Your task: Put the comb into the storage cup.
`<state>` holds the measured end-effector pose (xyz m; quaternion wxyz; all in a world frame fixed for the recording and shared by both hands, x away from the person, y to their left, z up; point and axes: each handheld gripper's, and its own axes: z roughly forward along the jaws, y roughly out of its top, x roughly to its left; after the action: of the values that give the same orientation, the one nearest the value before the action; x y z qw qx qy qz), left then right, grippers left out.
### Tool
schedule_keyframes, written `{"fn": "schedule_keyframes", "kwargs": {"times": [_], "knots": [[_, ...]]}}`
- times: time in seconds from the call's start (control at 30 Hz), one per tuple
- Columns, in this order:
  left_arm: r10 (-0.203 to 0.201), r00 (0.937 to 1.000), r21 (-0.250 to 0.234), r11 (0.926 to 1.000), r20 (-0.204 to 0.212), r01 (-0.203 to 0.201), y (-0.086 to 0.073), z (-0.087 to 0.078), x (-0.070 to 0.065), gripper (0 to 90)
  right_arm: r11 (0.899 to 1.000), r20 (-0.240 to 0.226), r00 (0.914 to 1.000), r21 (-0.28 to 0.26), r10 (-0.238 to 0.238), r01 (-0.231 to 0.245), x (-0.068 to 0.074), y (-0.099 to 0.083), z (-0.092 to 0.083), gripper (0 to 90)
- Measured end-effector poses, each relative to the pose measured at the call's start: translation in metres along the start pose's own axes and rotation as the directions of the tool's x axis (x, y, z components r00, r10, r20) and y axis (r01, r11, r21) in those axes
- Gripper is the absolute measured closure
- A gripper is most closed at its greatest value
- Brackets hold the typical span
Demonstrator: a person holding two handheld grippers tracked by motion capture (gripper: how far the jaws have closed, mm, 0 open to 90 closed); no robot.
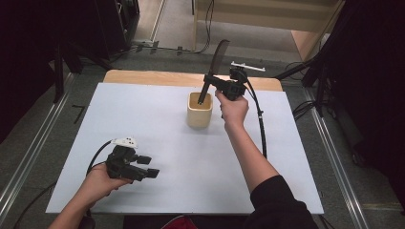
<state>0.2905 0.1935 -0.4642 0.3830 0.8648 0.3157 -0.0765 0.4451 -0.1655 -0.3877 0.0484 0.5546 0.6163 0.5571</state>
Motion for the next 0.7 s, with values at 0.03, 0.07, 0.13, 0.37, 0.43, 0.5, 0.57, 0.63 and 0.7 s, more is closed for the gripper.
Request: {"fn": "schedule_keyframes", "kwargs": {"times": [0.03, 0.07, 0.13, 0.37, 0.43, 0.5, 0.57, 0.63, 0.7], "knots": [[-0.001, 1.0000, -0.001, 1.0000, -0.001, 0.001, 0.0000, -0.0002, 0.0001, 31.4, 1.000, 0.004, 1.0000, -0.001, -0.003, 0.003, 0.0000, -0.0002, 0.0004, 70.1], [-0.002, 1.0000, -0.003, 1.0000, -0.001, 0.002, 0.0000, -0.0003, 0.0001, 31.4, 1.000, 0.008, 1.0000, -0.001, -0.005, 0.005, 0.0001, -0.0004, 0.0006, 70.1], [-0.003, 1.0000, -0.004, 1.0000, -0.002, 0.003, -0.0001, -0.0004, 0.0002, 31.4, 1.000, 0.014, 0.9998, -0.004, -0.011, 0.011, -0.0001, -0.0009, 0.0014, 70.0], [-0.006, 1.0000, -0.004, 1.0000, -0.007, 0.006, -0.0003, -0.0016, 0.0008, 31.4, 1.000, 0.032, 0.9991, -0.015, -0.027, 0.028, -0.0003, -0.0025, 0.0028, 70.1], [-0.005, 1.0000, -0.006, 1.0000, -0.006, 0.005, -0.0004, -0.0021, 0.0014, 31.4, 0.999, 0.035, 0.9990, -0.017, -0.029, 0.030, -0.0007, -0.0031, 0.0031, 70.0], [-0.009, 0.9999, -0.009, 0.9999, -0.011, 0.009, -0.0006, -0.0027, 0.0018, 31.4, 0.999, 0.034, 0.9991, -0.022, -0.027, 0.028, -0.0012, -0.0042, 0.0036, 70.1], [-0.009, 0.9999, -0.010, 0.9999, -0.012, 0.009, -0.0007, -0.0031, 0.0023, 31.4, 0.999, 0.038, 0.9988, -0.020, -0.031, 0.032, -0.0019, -0.0057, 0.0043, 70.0], [-0.009, 0.9999, -0.009, 0.9999, -0.013, 0.009, -0.0007, -0.0031, 0.0025, 31.4, 0.999, 0.039, 0.9987, -0.022, -0.034, 0.035, -0.0026, -0.0074, 0.0049, 70.0], [-0.008, 0.9999, -0.009, 0.9999, -0.014, 0.008, -0.0008, -0.0030, 0.0022, 31.4, 0.999, 0.042, 0.9986, -0.021, -0.033, 0.034, -0.0028, -0.0091, 0.0058, 70.0]]}}
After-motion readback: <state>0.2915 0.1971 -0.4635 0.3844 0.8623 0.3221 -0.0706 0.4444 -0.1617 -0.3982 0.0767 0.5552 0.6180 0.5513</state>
